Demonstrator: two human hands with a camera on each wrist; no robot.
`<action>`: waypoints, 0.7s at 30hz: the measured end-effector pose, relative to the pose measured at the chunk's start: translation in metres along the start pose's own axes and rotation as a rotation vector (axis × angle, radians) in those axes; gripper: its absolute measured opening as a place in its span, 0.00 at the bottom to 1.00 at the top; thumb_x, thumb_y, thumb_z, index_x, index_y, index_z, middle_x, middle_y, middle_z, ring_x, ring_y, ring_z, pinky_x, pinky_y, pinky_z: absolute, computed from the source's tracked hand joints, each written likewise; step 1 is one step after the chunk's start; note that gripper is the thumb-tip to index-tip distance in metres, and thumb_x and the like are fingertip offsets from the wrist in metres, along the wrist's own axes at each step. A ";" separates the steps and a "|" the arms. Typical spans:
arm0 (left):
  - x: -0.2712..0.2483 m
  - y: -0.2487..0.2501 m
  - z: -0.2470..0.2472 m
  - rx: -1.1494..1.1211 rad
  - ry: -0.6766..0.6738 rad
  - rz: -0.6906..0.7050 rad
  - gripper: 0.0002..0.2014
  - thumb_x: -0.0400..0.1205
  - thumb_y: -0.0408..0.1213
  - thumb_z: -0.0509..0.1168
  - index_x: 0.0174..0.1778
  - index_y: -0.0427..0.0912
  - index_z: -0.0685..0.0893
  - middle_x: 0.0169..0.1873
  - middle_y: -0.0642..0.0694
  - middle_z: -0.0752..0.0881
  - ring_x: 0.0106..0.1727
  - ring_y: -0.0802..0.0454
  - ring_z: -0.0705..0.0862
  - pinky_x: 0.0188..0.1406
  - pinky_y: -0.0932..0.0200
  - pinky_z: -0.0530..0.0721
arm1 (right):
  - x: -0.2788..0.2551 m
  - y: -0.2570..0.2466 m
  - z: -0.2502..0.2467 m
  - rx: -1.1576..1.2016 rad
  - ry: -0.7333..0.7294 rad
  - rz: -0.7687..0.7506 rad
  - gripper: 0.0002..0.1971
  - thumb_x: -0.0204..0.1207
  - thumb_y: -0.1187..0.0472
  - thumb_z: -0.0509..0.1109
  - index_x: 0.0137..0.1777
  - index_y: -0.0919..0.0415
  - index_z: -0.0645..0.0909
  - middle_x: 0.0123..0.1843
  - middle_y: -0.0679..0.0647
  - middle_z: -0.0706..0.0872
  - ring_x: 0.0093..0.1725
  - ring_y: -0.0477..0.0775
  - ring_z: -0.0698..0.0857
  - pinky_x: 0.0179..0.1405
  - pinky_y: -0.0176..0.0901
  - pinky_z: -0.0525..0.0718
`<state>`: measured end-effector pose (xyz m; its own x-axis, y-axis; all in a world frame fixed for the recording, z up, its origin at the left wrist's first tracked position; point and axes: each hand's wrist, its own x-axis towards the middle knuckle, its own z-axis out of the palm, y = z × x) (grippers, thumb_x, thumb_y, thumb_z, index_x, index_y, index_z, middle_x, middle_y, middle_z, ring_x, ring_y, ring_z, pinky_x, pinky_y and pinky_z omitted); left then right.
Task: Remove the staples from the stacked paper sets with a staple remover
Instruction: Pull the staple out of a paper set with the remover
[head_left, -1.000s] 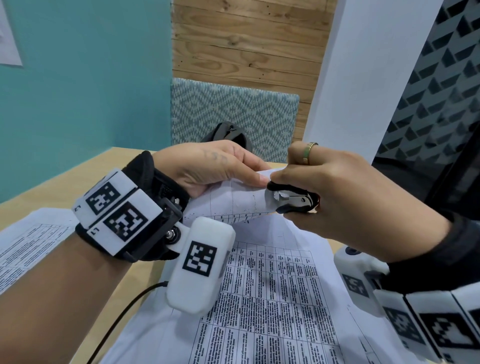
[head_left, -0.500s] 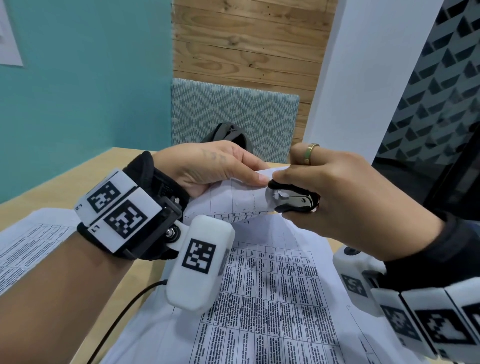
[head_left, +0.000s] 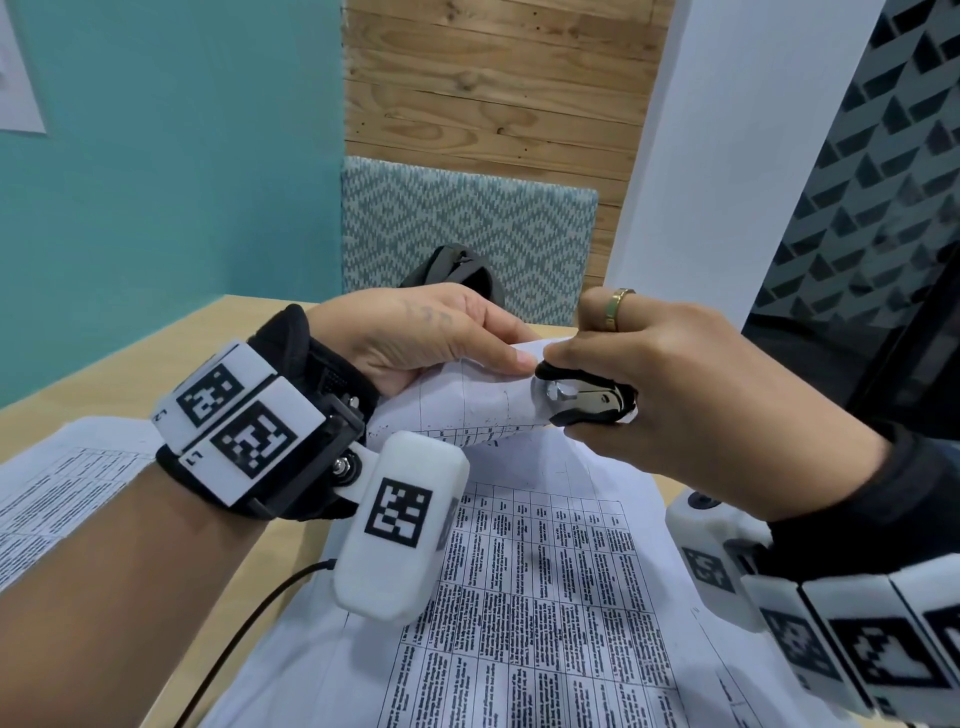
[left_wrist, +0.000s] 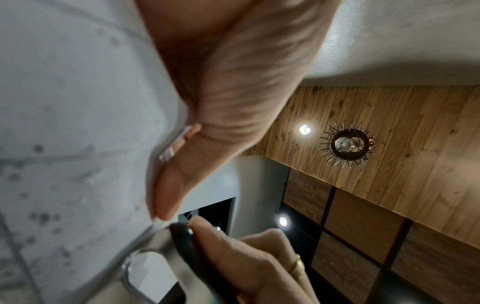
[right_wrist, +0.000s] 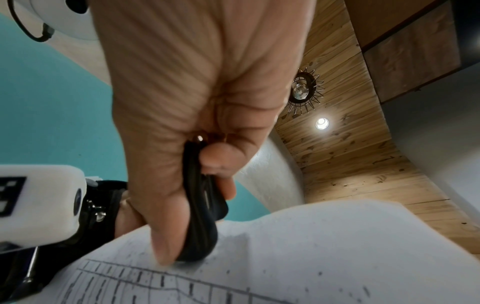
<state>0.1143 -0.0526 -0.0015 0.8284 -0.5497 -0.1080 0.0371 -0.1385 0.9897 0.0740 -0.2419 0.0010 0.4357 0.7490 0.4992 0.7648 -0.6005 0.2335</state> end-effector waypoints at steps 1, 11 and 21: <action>0.000 0.000 0.000 -0.002 -0.006 0.000 0.17 0.70 0.25 0.67 0.56 0.31 0.84 0.47 0.33 0.85 0.36 0.49 0.87 0.40 0.59 0.87 | 0.000 0.000 0.000 0.004 -0.002 -0.002 0.09 0.59 0.62 0.72 0.38 0.65 0.85 0.37 0.49 0.70 0.25 0.60 0.75 0.20 0.49 0.79; -0.001 -0.001 -0.001 0.010 -0.024 0.002 0.15 0.75 0.23 0.65 0.57 0.32 0.84 0.58 0.27 0.82 0.52 0.39 0.83 0.55 0.53 0.83 | -0.001 0.000 0.002 -0.018 0.002 -0.011 0.10 0.59 0.62 0.72 0.39 0.65 0.85 0.36 0.52 0.74 0.25 0.61 0.76 0.19 0.50 0.79; -0.002 0.001 -0.002 -0.049 -0.044 -0.002 0.15 0.69 0.26 0.65 0.51 0.32 0.85 0.44 0.33 0.86 0.37 0.47 0.87 0.41 0.57 0.87 | 0.000 -0.002 0.004 -0.032 0.023 -0.008 0.07 0.59 0.64 0.72 0.36 0.66 0.84 0.35 0.54 0.76 0.24 0.59 0.73 0.18 0.47 0.78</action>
<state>0.1136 -0.0501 0.0003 0.8031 -0.5850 -0.1132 0.0674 -0.0996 0.9927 0.0739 -0.2398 -0.0025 0.4182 0.7474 0.5163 0.7522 -0.6035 0.2643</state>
